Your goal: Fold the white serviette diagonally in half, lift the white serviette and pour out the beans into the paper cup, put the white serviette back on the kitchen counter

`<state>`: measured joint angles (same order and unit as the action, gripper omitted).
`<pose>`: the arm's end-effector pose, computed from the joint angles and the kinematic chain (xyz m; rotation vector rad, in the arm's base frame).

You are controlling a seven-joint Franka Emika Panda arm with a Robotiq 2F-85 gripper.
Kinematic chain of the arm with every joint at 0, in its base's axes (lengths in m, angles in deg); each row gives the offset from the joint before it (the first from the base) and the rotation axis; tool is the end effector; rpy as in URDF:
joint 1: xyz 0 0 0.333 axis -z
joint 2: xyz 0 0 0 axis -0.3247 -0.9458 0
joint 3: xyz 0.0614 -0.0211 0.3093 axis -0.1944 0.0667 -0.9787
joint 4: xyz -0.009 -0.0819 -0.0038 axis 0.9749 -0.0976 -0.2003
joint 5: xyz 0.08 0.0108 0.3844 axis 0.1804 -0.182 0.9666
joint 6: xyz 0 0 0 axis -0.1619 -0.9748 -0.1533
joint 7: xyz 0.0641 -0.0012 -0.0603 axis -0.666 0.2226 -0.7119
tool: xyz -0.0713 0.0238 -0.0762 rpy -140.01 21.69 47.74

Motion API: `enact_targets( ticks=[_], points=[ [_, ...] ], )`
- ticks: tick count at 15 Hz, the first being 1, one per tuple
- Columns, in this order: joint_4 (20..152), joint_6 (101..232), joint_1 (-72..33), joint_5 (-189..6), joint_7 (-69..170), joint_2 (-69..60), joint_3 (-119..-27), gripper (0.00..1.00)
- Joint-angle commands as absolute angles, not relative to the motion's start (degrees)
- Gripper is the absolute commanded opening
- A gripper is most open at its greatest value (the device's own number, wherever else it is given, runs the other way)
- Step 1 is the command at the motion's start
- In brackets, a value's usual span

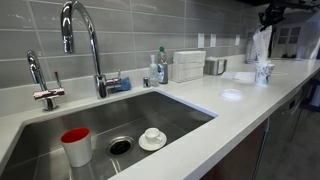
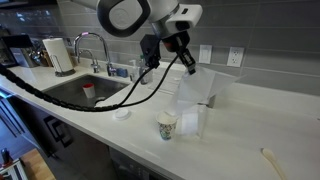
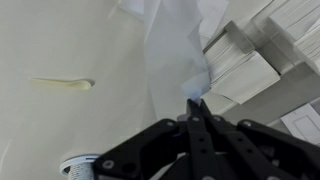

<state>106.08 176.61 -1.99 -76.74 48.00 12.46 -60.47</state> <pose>0.4967 -0.3324 0.5379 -2.7914 1.1096 -0.9082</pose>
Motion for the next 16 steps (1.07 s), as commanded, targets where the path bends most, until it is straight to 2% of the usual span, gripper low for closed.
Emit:
enact_targets(
  ticks=[1,16],
  points=[
    [106.0,176.4,-2.1,-76.8,48.0,12.6,-60.3,0.01],
    [111.7,182.3,-2.3,-78.1,48.1,14.7,-60.8,0.00]
  ],
)
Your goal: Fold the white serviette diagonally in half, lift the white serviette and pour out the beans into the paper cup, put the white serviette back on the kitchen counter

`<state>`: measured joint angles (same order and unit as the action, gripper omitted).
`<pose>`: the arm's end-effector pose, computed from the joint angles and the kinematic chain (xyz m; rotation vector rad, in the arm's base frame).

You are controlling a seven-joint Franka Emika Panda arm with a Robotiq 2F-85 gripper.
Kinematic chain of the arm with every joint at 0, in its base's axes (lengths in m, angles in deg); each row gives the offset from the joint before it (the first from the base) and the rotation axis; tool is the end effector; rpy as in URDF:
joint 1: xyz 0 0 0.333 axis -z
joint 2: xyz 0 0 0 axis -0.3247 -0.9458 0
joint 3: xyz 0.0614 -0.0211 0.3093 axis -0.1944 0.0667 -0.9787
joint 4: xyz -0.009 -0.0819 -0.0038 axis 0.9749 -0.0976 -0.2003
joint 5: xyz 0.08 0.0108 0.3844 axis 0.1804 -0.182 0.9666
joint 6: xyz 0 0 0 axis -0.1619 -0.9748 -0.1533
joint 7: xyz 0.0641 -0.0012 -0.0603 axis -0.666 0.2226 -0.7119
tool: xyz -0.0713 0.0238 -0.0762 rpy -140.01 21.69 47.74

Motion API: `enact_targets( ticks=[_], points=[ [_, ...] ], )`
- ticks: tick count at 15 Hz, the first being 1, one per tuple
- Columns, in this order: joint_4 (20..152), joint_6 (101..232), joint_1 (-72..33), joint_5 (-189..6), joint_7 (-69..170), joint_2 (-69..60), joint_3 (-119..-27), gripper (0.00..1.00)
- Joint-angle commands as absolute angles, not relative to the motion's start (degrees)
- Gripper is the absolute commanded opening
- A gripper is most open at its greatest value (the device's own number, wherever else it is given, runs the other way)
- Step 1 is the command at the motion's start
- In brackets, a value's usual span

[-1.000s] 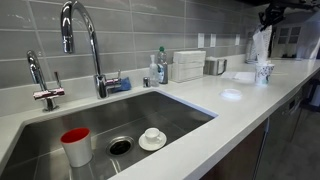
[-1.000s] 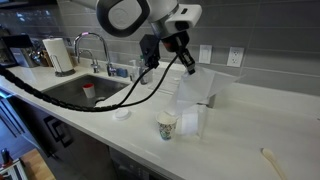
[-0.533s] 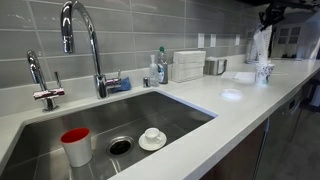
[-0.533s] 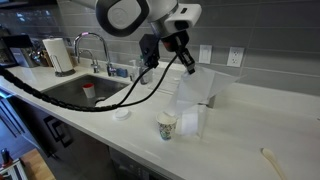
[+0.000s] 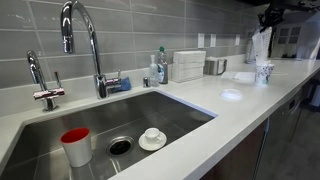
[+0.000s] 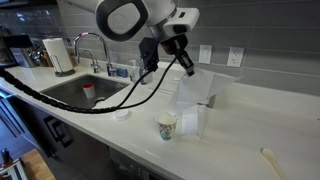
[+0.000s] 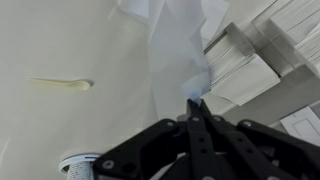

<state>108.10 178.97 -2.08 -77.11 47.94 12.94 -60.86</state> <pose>0.4953 -0.3272 0.5298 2.7894 -1.0969 0.9251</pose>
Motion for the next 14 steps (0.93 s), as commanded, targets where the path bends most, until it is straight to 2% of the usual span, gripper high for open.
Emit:
enact_targets(
  ticks=[1,14],
  points=[
    [112.2,183.1,-2.3,-78.1,48.0,14.9,-60.8,0.00],
    [120.0,192.6,-2.6,-84.0,48.2,20.1,-61.8,0.00]
  ],
)
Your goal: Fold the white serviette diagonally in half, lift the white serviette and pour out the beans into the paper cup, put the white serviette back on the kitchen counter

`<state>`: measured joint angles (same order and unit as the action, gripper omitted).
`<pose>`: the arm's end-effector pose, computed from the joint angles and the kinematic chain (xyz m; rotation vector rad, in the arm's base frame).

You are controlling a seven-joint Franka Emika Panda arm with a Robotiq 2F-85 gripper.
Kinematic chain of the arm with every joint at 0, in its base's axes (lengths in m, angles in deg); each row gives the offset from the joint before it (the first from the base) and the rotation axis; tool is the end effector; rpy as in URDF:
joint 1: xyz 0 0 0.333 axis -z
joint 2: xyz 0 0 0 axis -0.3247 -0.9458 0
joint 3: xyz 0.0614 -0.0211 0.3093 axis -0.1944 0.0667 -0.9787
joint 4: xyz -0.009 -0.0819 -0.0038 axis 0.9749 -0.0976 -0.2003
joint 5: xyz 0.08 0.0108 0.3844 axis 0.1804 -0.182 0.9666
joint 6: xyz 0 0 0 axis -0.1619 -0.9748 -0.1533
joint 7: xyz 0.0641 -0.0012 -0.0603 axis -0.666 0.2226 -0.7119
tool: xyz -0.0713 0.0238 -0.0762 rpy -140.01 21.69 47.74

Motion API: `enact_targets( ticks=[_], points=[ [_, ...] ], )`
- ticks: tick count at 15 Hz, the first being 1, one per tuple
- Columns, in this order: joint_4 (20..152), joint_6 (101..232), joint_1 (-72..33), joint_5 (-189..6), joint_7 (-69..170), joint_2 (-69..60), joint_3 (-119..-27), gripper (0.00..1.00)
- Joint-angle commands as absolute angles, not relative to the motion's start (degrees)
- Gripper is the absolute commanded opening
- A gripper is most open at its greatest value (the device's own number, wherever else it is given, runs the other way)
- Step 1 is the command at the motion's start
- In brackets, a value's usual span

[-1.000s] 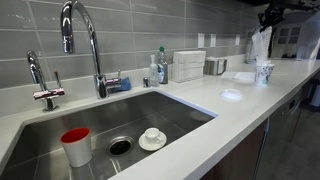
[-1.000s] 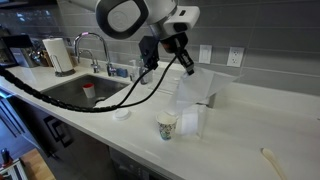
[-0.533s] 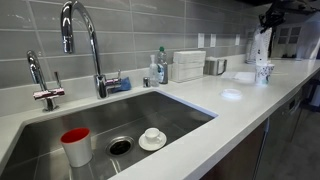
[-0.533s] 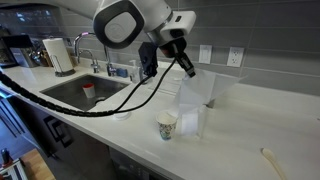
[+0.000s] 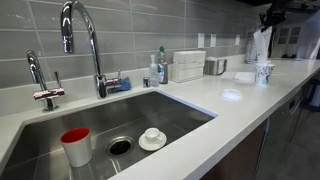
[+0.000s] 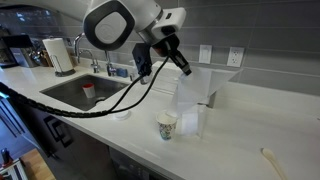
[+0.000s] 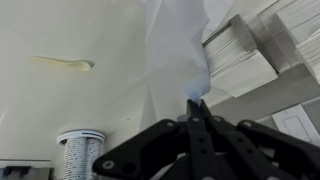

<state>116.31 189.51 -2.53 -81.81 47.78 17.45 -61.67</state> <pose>0.4772 -0.3063 0.5246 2.7098 -0.9702 1.0489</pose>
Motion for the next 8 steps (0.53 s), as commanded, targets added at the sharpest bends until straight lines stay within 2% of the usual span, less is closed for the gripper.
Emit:
enact_targets(
  ticks=[1,8],
  points=[
    [120.6,193.5,-2.5,-84.7,48.4,20.6,-61.9,0.00],
    [124.9,199.7,-1.7,-88.7,48.5,23.8,-63.3,0.00]
  ],
)
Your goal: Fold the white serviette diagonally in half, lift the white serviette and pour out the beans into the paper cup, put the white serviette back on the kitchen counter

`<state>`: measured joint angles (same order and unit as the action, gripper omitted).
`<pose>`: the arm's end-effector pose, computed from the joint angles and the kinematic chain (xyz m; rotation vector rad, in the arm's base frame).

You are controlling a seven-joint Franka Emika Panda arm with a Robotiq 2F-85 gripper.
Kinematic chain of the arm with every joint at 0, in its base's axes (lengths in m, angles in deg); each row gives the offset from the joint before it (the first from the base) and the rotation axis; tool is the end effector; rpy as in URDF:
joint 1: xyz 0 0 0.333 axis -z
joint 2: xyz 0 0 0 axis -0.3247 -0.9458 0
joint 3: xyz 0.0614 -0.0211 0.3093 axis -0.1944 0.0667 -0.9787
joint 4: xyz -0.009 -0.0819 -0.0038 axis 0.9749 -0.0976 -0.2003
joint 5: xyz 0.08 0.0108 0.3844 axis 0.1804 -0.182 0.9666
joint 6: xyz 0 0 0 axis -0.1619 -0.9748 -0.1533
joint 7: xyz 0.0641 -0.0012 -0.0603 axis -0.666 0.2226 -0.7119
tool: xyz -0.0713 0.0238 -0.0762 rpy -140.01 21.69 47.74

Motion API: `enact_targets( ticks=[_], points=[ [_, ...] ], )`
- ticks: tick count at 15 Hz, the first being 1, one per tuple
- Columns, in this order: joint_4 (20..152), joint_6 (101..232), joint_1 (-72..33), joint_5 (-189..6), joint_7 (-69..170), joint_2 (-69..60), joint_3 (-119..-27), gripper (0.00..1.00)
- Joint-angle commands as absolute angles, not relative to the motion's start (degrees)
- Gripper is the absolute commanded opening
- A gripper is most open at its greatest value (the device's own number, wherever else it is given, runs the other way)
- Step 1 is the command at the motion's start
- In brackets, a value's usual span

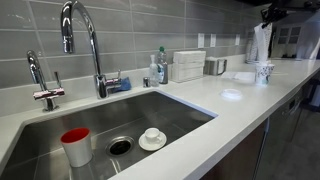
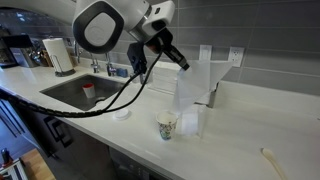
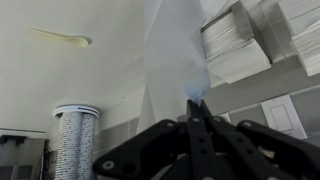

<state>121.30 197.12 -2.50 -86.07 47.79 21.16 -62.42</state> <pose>0.4632 -0.2892 0.5332 2.6353 -0.8520 1.1663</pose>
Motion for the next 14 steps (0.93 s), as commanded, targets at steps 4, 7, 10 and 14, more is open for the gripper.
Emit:
enact_targets(
  ticks=[4,7,10,14],
  points=[
    [127.3,201.4,-1.0,-91.5,48.8,25.9,-64.2,0.00],
    [129.3,203.4,0.6,-94.5,49.7,27.6,-65.6,0.00],
    [131.1,205.0,2.3,-96.7,50.3,29.2,-66.8,0.00],
    [133.9,206.6,2.4,-96.9,49.0,31.7,-67.4,0.00]
  ],
)
